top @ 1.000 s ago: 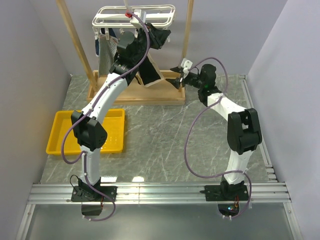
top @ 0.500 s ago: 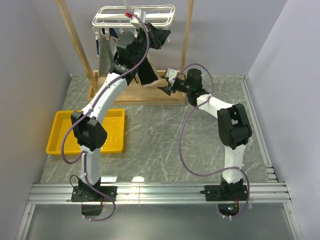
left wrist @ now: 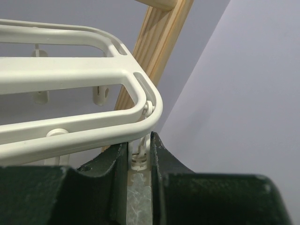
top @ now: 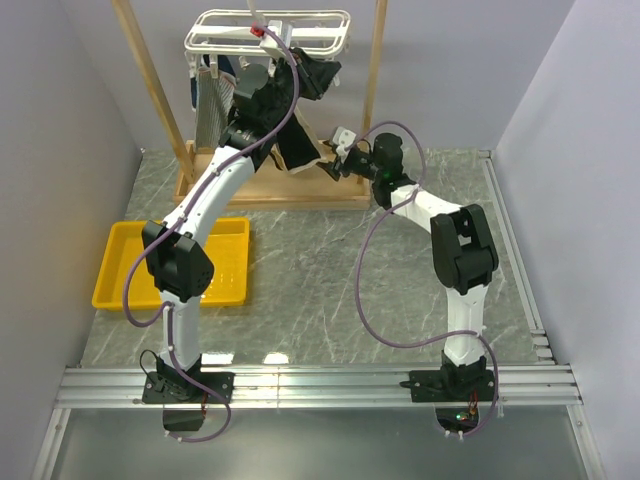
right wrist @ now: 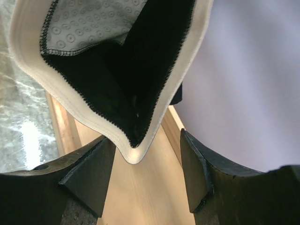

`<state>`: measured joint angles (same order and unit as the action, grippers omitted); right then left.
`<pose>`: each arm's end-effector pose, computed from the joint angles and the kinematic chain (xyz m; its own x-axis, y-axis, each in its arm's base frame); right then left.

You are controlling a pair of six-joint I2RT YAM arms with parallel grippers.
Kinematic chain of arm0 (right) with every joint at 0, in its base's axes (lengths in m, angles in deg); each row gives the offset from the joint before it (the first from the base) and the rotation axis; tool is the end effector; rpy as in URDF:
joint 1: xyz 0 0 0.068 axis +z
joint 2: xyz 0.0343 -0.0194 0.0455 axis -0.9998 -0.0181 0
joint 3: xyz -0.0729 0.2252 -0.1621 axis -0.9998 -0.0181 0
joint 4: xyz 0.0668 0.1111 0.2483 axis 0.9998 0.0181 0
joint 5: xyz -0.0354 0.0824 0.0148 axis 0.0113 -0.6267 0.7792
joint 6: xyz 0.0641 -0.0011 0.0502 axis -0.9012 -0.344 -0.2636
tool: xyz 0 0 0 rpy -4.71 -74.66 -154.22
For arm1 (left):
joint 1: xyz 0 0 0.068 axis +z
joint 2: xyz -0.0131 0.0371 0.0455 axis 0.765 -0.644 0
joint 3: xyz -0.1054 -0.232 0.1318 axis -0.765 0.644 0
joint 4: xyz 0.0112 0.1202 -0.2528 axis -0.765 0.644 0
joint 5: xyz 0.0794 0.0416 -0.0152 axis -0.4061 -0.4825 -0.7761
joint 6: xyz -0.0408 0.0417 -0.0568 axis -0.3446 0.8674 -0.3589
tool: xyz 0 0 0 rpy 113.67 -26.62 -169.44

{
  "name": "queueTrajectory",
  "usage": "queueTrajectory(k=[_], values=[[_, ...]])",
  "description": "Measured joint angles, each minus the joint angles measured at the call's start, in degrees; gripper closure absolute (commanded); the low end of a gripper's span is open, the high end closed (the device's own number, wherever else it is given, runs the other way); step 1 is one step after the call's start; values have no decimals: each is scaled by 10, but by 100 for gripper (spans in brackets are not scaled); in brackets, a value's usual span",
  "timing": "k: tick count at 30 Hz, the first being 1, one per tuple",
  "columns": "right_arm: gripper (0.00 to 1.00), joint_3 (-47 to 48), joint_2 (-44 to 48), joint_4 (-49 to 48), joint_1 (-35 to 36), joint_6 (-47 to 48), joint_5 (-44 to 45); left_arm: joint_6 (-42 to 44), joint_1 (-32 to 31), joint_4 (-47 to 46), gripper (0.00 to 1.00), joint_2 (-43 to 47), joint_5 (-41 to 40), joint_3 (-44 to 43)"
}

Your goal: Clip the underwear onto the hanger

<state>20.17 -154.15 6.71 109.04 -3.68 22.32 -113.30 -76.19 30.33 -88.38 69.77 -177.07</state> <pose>0.4850 0.2284 0.2658 0.4674 -0.2333 -0.8527 -0.7575 0.3916 -0.5223 0.4711 -0.2523 0.5028 -0.0438 -0.4914 -0.8698 0.7038 0.6027 -0.3760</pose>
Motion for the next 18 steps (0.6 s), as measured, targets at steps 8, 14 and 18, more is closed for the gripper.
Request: queueTrajectory(k=[8, 14, 18], values=[[86, 23, -22, -1, 2, 2, -2, 0, 0, -7, 100, 0, 7, 2], [100, 24, -24, -11, 1, -26, -3, 2, 3, -7, 100, 2, 12, 17], [100, 24, -18, -17, -3, -65, -3, 5, 9, -7, 100, 13, 21, 41]])
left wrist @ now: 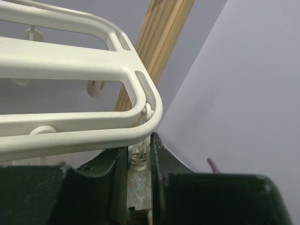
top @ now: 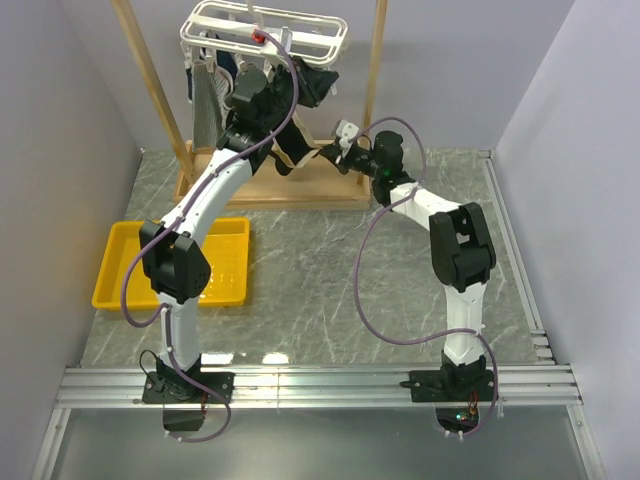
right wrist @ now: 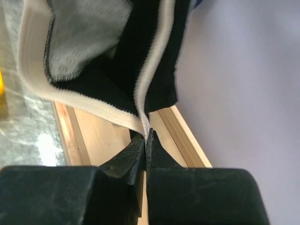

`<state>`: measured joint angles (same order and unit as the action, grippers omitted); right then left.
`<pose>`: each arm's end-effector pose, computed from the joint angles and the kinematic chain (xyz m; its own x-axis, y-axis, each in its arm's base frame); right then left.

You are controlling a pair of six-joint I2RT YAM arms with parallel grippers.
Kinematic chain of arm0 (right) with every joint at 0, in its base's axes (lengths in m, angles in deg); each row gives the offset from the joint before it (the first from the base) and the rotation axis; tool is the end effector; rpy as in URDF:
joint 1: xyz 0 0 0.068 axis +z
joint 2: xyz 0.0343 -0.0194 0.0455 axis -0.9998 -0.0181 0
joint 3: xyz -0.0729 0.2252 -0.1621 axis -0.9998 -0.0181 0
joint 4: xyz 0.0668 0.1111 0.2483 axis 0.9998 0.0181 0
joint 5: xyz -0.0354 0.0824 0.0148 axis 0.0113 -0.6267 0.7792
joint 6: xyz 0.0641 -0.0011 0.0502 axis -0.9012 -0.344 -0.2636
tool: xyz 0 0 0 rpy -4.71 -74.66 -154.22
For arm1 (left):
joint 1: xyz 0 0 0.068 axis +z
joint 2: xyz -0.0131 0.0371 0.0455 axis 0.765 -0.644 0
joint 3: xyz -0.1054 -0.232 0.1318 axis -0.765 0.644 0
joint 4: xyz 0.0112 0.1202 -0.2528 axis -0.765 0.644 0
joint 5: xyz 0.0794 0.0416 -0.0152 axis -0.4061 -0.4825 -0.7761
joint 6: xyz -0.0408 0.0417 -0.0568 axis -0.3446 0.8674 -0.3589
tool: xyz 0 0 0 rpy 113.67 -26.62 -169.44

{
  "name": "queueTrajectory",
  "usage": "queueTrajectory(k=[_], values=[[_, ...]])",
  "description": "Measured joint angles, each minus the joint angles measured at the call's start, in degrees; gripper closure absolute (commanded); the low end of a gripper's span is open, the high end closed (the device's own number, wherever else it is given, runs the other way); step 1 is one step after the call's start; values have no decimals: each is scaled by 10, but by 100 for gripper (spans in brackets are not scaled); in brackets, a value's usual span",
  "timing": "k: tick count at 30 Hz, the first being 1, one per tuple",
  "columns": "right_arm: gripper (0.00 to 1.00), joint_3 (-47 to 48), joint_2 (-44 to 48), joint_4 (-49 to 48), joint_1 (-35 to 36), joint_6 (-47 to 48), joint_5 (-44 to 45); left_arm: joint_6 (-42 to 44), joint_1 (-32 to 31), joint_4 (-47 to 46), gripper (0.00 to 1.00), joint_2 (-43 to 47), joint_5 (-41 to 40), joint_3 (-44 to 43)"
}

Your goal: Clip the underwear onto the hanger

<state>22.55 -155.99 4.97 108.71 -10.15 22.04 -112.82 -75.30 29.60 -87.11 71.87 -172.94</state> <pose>0.4940 0.2286 0.2688 0.4126 -0.1759 -0.8938 -0.7887 0.4219 -0.4472 0.4737 -0.2471 0.4874 -0.0721 -0.4620 -0.8839 0.7053 0.6031 -0.3727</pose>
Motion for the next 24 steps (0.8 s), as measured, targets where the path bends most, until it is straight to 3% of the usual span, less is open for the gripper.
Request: queueTrajectory(k=[13, 24], values=[[100, 41, 98, 2, -17, -64, -14, 26, 36, -1, 100, 31, 97, 40], [100, 109, 105, 80, -16, -59, -29, 26, 42, -15, 100, 31, 173, 43]])
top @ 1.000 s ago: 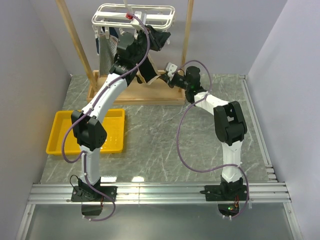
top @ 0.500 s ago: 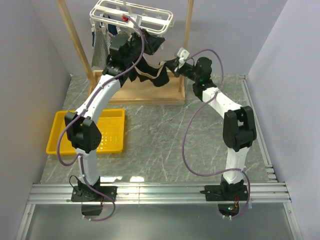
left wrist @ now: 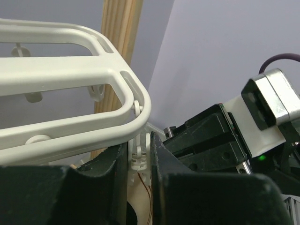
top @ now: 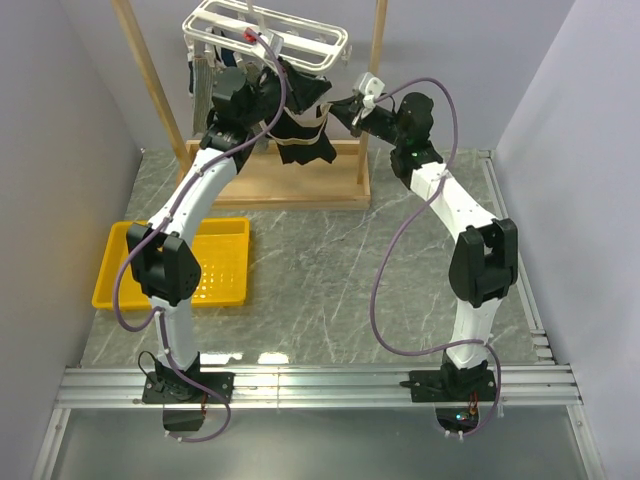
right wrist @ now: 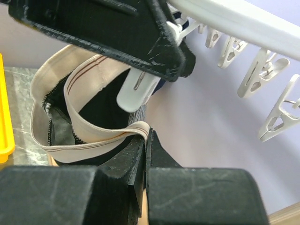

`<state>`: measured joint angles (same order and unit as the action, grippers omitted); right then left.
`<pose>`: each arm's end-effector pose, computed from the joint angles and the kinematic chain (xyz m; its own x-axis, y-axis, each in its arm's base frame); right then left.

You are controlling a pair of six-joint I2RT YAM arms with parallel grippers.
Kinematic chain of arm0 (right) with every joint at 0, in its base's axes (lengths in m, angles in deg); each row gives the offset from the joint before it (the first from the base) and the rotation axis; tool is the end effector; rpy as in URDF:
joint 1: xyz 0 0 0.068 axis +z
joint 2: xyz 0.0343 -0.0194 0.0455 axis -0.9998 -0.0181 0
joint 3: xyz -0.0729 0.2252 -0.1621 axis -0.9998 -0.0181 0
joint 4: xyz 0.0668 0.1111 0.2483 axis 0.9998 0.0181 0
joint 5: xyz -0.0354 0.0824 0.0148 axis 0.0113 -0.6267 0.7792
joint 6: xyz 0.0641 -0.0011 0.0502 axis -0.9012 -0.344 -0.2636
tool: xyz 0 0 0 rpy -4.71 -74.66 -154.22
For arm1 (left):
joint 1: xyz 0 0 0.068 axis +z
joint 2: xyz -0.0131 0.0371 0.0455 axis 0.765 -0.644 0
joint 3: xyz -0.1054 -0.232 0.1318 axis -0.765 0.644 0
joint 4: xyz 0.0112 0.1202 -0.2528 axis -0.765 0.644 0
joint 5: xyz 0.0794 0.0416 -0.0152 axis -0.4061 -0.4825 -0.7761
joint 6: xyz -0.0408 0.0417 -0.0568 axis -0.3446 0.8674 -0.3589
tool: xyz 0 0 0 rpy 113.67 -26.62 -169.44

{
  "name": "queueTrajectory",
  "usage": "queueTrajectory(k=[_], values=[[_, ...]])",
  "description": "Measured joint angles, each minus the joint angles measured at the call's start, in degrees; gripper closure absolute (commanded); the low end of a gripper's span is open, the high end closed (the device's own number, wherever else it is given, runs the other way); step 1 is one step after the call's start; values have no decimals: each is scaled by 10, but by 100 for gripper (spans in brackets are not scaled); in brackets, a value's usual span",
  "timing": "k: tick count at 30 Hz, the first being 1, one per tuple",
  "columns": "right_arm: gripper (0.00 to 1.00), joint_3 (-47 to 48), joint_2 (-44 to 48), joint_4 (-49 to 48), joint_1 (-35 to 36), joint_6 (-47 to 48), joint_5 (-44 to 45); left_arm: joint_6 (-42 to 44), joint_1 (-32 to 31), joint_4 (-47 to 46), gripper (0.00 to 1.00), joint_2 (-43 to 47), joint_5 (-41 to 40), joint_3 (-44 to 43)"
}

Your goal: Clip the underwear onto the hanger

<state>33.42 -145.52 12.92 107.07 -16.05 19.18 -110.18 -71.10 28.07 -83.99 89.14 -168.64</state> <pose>0.4638 0.2051 0.4180 0.5314 -0.0618 -0.8449 -0.7406 0.4504 -0.4987 0.4639 -0.2220 0.4863 -0.0858 -0.3467 -0.9340 0.8389 0.4806 -0.2555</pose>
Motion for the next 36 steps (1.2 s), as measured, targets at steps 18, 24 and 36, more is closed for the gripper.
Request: queueTrajectory(k=[18, 24, 36], values=[[100, 137, -24, 207, 1, 6, 14, 15, 12, -51, 100, 0, 47, 30], [100, 144, -40, 245, 3, 0, 35, -2, 16, -73, 100, 0, 60, 37], [100, 254, -67, 341, 22, -54, 76, -9, 18, -87, 100, -1, 79, 37]])
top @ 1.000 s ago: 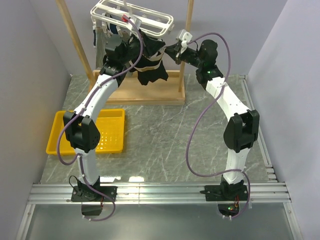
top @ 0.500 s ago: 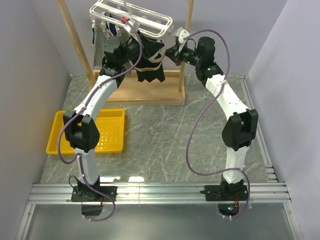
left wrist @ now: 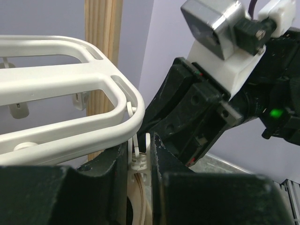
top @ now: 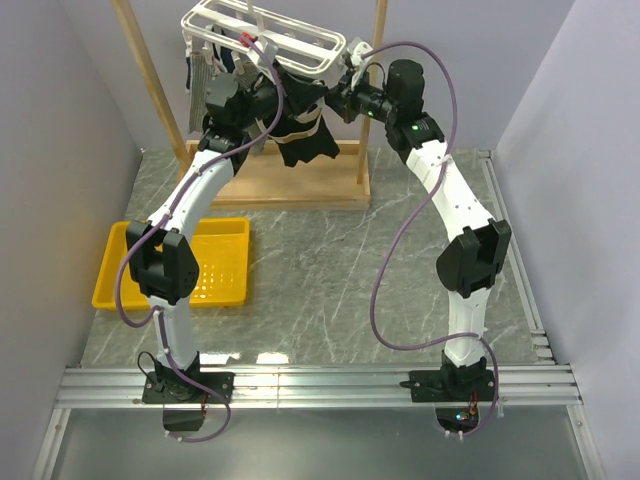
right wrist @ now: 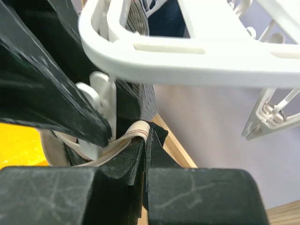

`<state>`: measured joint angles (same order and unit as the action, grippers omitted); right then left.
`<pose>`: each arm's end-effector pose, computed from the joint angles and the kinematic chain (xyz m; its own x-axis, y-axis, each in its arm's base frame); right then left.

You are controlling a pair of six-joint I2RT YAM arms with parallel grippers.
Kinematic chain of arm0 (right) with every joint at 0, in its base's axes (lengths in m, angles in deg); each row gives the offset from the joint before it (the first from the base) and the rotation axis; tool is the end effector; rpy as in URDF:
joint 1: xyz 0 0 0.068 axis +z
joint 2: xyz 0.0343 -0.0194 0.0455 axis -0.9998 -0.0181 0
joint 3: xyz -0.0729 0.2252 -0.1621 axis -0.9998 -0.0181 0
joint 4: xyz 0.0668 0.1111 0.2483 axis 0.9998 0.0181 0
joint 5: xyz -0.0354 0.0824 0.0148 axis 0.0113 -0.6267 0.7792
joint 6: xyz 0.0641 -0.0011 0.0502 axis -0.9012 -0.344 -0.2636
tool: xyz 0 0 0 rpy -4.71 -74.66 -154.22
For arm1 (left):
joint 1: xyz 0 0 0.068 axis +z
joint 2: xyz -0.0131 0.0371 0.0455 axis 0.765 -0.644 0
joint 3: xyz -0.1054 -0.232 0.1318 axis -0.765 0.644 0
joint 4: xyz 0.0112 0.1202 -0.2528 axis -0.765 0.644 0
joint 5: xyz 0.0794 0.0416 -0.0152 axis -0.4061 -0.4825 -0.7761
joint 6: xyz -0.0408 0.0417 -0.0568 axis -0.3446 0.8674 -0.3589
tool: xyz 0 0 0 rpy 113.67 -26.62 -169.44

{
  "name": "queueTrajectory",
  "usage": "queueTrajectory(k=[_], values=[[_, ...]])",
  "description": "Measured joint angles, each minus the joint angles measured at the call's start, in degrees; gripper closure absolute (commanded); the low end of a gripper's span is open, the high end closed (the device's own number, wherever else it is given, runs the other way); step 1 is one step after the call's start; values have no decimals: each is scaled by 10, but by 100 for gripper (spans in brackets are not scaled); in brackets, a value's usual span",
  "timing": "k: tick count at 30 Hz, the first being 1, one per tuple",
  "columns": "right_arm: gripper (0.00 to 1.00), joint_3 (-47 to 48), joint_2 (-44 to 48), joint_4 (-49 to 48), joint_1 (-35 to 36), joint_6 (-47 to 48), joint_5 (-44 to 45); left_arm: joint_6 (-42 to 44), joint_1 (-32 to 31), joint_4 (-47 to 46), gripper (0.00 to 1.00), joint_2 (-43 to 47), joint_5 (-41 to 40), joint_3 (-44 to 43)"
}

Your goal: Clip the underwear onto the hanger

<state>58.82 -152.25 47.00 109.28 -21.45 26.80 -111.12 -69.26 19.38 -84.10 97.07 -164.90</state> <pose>0.4807 0.2247 0.4589 0.2097 -0.1160 -0.9709 -0.8279 0.5073 -0.2394 0.4641 -0.2128 0.4767 -0.0440 -0.3334 -0.9418 0.9016 0.3928 -0.1811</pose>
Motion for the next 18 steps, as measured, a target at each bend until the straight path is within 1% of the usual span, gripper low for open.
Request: queueTrajectory(k=[3, 9, 18], values=[[100, 14, 0, 12, 2, -14, 7, 2, 0, -5, 100, 0, 0, 4], [100, 14, -4, 31, 4, -31, 18, 16, 2, -26, 100, 0, -6, 27], [100, 14, -9, 50, 5, -50, 28, 28, 2, -38, 100, 0, -9, 35]])
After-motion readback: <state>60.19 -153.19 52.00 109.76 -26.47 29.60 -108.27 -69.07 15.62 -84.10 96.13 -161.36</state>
